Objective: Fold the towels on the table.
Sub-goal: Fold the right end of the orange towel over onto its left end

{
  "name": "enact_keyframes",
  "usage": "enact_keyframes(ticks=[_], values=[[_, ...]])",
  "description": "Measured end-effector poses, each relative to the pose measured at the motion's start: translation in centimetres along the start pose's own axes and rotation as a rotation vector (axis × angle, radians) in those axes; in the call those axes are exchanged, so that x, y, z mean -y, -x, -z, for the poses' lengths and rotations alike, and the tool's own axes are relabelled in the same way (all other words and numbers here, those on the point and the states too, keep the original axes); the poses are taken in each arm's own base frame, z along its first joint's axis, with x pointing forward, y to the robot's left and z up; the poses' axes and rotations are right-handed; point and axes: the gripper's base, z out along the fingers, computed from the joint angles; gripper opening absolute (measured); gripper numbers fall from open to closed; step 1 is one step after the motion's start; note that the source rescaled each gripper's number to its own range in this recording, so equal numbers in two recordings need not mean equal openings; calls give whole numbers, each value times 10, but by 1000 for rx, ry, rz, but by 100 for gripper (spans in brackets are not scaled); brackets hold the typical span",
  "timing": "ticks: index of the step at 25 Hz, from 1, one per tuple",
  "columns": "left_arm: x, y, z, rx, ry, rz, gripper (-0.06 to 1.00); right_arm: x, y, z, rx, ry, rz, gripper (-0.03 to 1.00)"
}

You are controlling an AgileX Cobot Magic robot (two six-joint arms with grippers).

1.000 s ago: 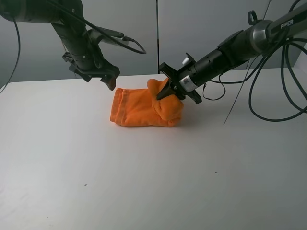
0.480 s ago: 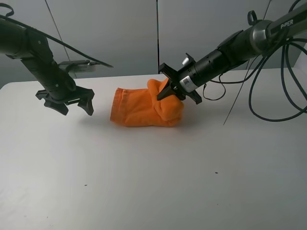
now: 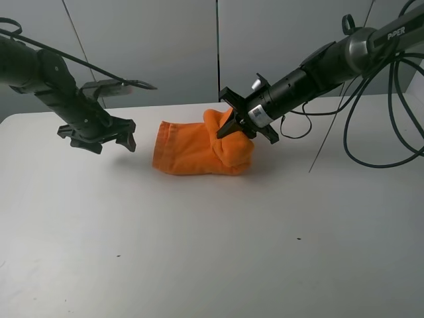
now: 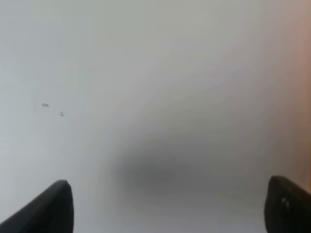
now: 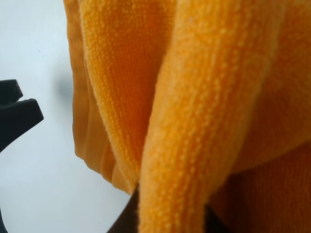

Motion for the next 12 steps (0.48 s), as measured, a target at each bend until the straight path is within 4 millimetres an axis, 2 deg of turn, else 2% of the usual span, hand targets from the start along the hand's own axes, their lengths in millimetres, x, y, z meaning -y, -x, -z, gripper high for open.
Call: enact_keyframes(ticks=[2,4,5,8,9,10,12], values=[[-1,-3,-8,-22,-1,10,100,0,0,0,0,-1,3,9],[-1,-4,-10,-27,-1,12,100,0,0,0,2,4,12,14],[-1,-4,-10,-27,-1,12,100,-3,1,1,8,18,18,20],[0,0,-4,-36,-6,-16,100,-17,2,10,32,85,36,51],[-1,2,-1,-44,-8,-19,100,-23,2,13,42,104,38,58],[-3,7,3,-38,-11,-17,100,-29,1,16,49,118,46,63],[-8,17,15,-20,-13,-10,100,-37,-2,16,47,132,58,67]])
